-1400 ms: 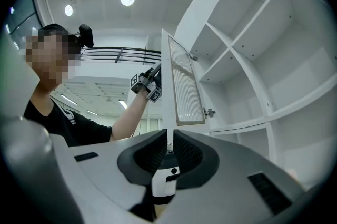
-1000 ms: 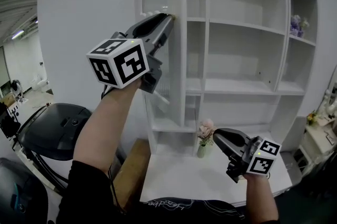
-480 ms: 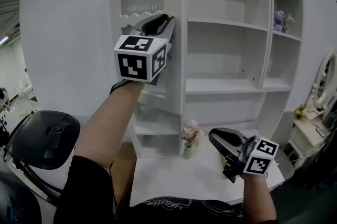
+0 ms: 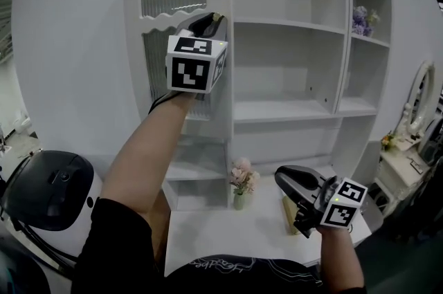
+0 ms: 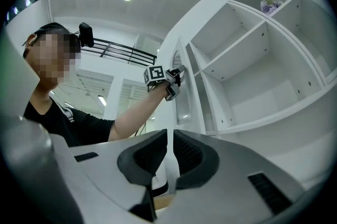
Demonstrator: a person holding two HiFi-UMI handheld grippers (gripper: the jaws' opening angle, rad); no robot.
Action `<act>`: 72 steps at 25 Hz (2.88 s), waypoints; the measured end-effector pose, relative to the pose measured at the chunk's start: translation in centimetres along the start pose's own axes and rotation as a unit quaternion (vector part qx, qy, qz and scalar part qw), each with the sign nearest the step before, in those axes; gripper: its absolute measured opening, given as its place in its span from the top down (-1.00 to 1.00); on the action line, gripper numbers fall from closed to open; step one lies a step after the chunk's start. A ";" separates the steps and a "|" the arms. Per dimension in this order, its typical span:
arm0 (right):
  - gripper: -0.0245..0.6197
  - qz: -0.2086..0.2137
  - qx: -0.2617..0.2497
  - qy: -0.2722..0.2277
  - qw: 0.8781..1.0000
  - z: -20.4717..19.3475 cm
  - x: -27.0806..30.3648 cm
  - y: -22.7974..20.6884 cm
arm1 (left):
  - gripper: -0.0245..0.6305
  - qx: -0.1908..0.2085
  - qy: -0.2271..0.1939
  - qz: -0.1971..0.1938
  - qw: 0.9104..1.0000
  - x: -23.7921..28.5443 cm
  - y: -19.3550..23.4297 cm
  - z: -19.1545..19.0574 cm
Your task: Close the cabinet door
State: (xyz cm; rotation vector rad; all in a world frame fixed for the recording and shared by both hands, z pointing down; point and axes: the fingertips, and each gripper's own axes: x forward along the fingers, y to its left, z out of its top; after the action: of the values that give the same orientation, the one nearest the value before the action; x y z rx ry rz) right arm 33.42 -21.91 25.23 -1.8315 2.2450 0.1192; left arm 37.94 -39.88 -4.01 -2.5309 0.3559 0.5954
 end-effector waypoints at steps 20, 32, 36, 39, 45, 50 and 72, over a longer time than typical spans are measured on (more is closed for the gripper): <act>0.73 -0.025 -0.015 -0.002 1.000 0.0 0.1 -2.1 | 0.65 0.069 0.043 0.021 0.996 6.3 1.3 -4.2; 0.73 -0.034 0.024 -0.012 0.999 -1.2 -1.3 -2.1 | 0.65 0.078 0.064 0.013 0.995 5.5 0.8 -4.1; 0.73 -0.033 0.032 -0.009 0.999 -1.5 -1.3 -1.5 | 0.29 0.050 0.054 -0.010 0.997 4.0 0.5 -3.5; 0.73 -0.030 0.040 -0.004 0.999 -1.9 -1.0 -1.0 | 0.19 -0.002 0.050 -0.050 0.998 1.6 -0.7 -3.3; 0.73 -0.012 0.046 0.010 0.999 -2.7 0.9 0.7 | 0.18 -0.103 0.064 -0.152 0.981 -5.3 -5.0 -5.2; 0.73 -0.001 0.033 0.035 0.999 -3.8 2.3 2.2 | 0.44 -0.202 0.095 -0.244 0.944 -15.2 -9.3 -9.3; 0.74 0.014 0.098 0.049 0.994 -13.0 5.8 3.2 | 0.83 -0.343 0.193 -0.180 0.901 -34.4 -14.4 -22.0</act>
State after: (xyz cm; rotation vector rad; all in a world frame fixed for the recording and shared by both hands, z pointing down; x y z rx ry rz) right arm 27.48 -29.54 36.16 -1.7368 2.2574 -0.1847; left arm 20.67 -35.08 35.38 -3.2826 -0.2496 0.0546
